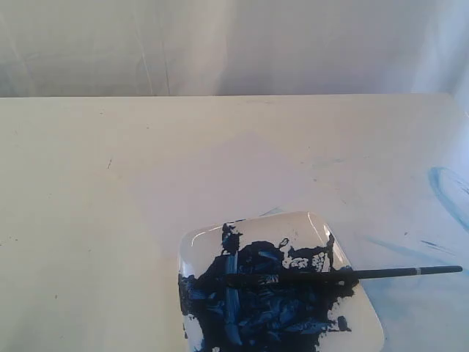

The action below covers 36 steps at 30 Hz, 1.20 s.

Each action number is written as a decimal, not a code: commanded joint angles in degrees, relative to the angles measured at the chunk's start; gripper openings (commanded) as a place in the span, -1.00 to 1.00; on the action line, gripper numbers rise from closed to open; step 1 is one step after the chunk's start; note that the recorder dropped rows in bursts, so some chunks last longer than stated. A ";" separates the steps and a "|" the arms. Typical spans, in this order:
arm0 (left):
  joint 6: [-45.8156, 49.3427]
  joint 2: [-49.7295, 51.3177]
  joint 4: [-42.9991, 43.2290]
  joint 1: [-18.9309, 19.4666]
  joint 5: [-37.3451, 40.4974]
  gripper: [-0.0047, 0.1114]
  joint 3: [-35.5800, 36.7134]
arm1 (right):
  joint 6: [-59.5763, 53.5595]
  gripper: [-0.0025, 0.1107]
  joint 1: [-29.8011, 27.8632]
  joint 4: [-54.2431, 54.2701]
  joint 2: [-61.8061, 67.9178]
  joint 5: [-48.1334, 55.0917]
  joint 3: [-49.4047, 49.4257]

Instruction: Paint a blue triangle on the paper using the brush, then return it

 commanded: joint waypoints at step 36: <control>-0.07 -0.26 -0.12 -0.23 0.21 -0.92 0.21 | 2.46 -0.96 -0.02 -1.42 -0.28 -38.57 0.26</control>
